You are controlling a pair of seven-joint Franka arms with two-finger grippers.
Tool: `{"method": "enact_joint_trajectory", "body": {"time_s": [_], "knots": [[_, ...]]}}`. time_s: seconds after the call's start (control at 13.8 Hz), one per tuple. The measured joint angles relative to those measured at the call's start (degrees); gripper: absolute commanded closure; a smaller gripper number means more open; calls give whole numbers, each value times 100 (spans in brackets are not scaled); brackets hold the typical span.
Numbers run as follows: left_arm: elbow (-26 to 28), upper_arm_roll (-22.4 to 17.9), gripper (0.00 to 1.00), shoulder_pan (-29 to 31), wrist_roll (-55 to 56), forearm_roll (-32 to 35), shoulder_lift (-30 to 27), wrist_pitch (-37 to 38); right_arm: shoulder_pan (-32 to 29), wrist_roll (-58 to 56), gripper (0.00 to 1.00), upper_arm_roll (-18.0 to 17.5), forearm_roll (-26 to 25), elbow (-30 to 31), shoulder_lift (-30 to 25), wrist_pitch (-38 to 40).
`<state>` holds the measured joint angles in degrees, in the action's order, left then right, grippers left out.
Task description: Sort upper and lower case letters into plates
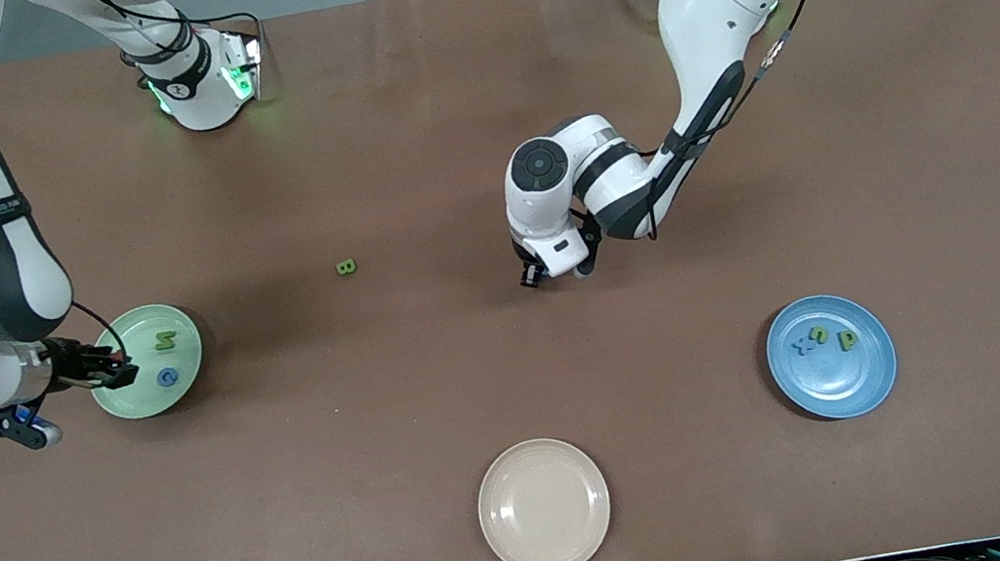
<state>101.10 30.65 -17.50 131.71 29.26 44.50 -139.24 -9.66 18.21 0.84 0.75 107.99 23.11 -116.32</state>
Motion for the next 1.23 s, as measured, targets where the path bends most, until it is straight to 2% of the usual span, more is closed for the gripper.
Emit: {"method": "enact_joint_trajectory", "body": {"time_s": [0.14, 0.43, 0.51, 0.65, 0.72, 0.87, 1.01, 1.23], "knots": [[-18, 10, 98, -6, 0, 110, -5, 0, -162, -491, 69, -2, 0, 433, 57, -648], [-341, -47, 100, 78, -11, 673, -10, 14, -291, -978, 67, -13, 0, 918, 257, -1310], [-510, -61, 100, 143, -133, 841, -23, 112, -321, -1075, 61, -13, 0, 995, 309, -1482], [-815, -81, 100, 359, -850, 920, -74, 335, -358, -1186, 7, -13, 0, 1070, 368, -1630], [-933, -87, 100, 486, -1254, 920, -104, 449, -358, -1205, 0, -20, -1, 1071, 370, -1627], [-1084, -81, 100, 863, -2195, 920, -175, 673, -351, -1229, 0, -76, -1, 1053, 315, -1492], [-1110, -65, 100, 1347, -3207, 920, -271, 834, -222, -1267, 0, -151, -1, 985, 51, -996], [-1110, 7, 100, 2077, -4574, 920, -314, 934, 551, -1198, 0, -209, 6, 994, -808, -169]]}}
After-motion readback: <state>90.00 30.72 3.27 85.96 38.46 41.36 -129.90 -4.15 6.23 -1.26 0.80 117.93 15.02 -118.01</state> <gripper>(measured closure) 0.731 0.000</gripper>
